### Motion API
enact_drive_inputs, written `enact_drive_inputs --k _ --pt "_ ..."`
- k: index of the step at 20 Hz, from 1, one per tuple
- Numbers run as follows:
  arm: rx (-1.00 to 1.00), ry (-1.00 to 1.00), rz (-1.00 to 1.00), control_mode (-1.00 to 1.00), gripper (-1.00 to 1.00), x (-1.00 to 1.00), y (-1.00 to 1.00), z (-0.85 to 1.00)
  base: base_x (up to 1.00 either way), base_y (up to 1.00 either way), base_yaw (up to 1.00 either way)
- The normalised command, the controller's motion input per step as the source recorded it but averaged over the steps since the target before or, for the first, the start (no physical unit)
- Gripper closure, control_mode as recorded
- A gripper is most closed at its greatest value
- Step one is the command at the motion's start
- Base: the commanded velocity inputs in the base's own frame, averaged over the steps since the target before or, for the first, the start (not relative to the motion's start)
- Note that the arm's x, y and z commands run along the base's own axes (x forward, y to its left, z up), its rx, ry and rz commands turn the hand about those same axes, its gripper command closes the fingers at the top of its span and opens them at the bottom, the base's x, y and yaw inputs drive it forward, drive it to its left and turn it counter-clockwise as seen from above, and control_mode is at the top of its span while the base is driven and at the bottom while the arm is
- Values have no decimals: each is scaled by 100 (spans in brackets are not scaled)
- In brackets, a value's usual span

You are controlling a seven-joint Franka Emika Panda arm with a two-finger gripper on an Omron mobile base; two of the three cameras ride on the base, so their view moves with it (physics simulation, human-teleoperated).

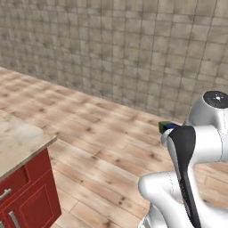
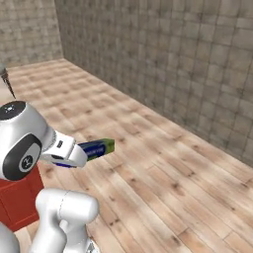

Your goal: Retrieve the tupperware and aluminum foil from the cabinet and place them on the dining counter near the plate with tomato and onion to prepare for storing leftovers.

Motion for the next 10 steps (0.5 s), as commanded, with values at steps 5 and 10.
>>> enact_drive_inputs --k 5,10 --pt "0 0 0 100 100 0 0 0 100 -39 48" --pt "0 0 0 100 100 0 0 0 100 -41 54"
